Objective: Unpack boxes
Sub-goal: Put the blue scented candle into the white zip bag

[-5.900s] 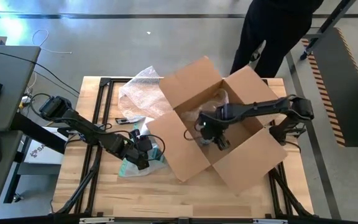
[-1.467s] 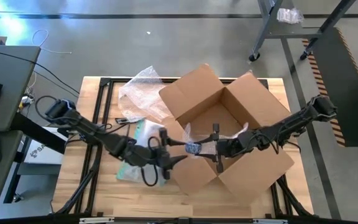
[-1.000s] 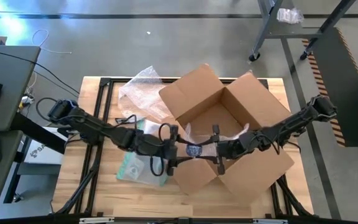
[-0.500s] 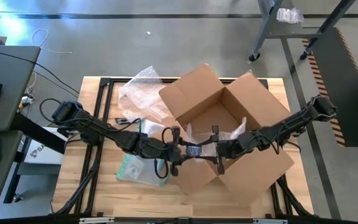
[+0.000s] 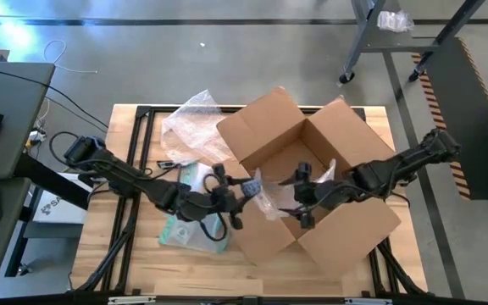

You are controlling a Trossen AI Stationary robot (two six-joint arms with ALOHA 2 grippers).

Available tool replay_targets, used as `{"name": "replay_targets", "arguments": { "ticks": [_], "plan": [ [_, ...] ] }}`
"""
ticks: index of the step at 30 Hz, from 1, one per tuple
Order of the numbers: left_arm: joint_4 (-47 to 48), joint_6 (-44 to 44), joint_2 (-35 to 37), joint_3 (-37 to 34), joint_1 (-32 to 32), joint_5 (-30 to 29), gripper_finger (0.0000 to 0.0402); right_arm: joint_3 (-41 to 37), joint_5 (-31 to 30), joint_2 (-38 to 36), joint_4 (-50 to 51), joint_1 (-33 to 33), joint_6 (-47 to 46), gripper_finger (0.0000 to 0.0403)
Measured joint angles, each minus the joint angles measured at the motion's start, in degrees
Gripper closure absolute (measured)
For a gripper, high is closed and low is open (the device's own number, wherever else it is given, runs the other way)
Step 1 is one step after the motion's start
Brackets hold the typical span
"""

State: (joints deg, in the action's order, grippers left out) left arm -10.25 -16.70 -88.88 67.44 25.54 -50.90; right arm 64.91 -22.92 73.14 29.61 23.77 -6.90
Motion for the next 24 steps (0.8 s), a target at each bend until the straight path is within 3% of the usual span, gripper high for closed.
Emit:
{"name": "replay_targets", "arguments": {
  "ticks": [4, 6, 11, 17, 20, 24],
  "plan": [
    [0.0, 1.8, 2.9, 0.0, 2.4, -0.3, 0.0253, 2.5, -11.2, -0.3, 4.1, 1.1, -1.8, 0.0092],
    [0.0, 2.1, 4.0, 0.0, 4.4, -0.4, 0.0253, 2.8, -14.1, -0.6, -0.6, 3.2, 1.6, 0.0098],
    [0.0, 2.9, 4.5, 0.1, 10.5, 1.1, 0.0253, 1.4, -9.7, 1.4, -24.6, 7.8, 18.2, 0.0106],
    [-3.2, 3.6, 1.5, 0.1, 14.0, 1.3, 0.0253, 1.1, -1.6, 11.8, -46.8, 7.5, 29.9, 0.0107],
    [-3.4, 3.8, 0.4, 0.1, 14.5, 1.2, 0.0253, 1.1, -0.8, 15.4, -53.6, 7.4, 31.5, 0.0107],
    [-3.3, 4.6, -0.5, 0.0, 14.7, 0.2, 0.0253, 3.0, 1.1, 17.7, -53.0, 7.0, 28.7, 0.0107]
  ]
}}
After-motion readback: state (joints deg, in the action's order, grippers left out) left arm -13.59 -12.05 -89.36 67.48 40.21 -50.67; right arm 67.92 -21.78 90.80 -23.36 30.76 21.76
